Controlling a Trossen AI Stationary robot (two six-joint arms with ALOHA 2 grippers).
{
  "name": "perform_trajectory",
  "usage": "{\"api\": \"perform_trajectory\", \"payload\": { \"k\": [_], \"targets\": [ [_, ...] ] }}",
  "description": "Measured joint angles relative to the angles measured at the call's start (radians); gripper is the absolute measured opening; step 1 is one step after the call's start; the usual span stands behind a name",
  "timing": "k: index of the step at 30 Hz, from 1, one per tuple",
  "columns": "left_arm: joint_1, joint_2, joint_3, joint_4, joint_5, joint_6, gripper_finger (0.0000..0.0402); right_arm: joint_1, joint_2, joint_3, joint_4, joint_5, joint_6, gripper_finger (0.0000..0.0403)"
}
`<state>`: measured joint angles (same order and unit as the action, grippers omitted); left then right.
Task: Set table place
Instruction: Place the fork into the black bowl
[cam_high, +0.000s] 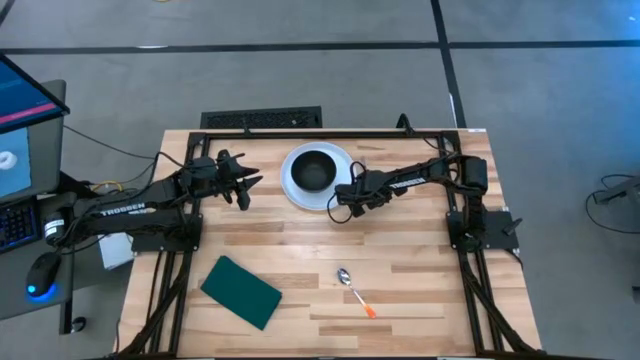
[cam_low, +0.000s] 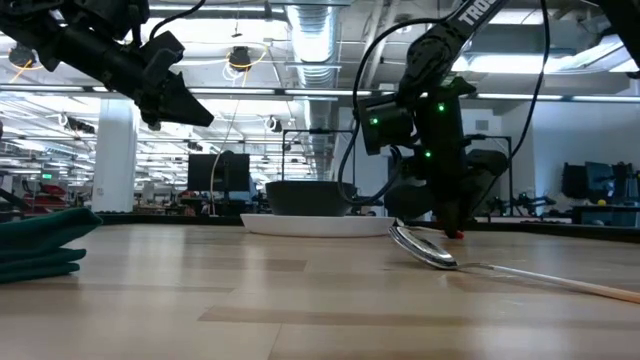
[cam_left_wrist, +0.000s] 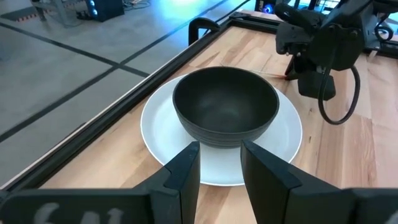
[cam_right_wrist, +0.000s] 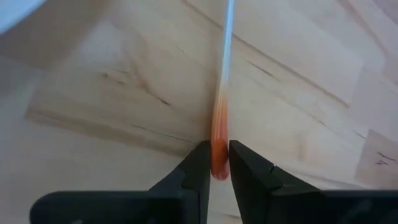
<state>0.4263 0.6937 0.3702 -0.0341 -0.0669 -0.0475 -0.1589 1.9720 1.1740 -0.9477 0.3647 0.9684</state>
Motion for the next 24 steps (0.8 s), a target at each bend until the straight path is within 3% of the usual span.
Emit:
{"api": "perform_trajectory", "payload": {
  "k": [24],
  "targets": [
    [0.0,0.0,0.0,-0.006,0.01,0.001,0.0106,-0.009,0.001,0.0,0.009,-0.083,-0.008,0.0088]
  ]
}}
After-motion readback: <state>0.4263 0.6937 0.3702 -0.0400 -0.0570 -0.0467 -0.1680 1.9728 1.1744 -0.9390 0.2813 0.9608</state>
